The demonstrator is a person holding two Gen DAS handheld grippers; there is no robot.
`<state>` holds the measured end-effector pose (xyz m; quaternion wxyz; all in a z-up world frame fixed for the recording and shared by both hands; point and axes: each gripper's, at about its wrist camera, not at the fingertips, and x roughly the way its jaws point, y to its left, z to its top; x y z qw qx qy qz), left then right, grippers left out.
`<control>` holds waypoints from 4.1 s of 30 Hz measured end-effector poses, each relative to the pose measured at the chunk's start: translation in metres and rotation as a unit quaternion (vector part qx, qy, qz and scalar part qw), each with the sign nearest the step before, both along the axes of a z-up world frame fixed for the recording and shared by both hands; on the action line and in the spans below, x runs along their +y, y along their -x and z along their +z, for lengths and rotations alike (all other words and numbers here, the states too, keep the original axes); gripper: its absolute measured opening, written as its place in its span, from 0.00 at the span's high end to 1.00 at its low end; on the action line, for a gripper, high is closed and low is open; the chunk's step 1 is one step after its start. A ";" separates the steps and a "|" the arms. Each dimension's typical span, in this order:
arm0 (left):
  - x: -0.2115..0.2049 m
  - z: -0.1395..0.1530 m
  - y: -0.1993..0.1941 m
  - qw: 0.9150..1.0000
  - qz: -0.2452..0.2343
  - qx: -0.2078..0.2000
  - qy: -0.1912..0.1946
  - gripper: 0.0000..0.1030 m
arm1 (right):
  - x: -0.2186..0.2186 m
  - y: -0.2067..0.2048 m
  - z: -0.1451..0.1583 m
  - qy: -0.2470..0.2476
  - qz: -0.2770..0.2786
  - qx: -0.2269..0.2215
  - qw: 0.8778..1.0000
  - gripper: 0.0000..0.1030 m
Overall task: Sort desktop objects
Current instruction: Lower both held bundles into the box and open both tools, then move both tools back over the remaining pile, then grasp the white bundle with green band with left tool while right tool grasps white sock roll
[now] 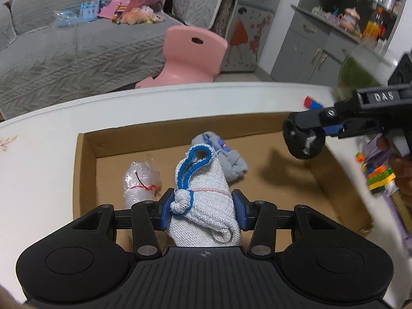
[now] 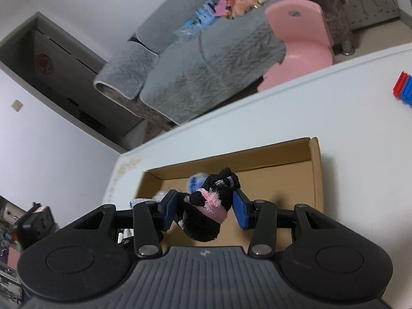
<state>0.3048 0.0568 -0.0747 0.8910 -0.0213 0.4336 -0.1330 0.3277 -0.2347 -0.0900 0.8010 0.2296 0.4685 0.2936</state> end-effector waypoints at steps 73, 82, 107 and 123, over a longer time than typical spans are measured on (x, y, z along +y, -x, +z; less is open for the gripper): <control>0.052 -0.005 0.272 1.000 0.007 -0.006 0.019 0.01 | -0.064 0.231 0.000 0.115 0.168 -0.155 0.967 0.15; 0.036 -0.027 0.289 0.998 0.053 -0.006 0.034 0.01 | -0.043 0.227 -0.020 0.149 0.172 -0.181 0.957 0.18; 0.049 -0.036 0.279 0.985 0.115 0.024 0.127 0.11 | -0.035 0.240 -0.046 0.196 0.191 -0.200 0.941 0.45; 0.065 -0.046 0.279 0.959 0.158 0.065 0.227 0.60 | -0.036 0.240 -0.047 0.179 0.182 -0.190 0.948 0.78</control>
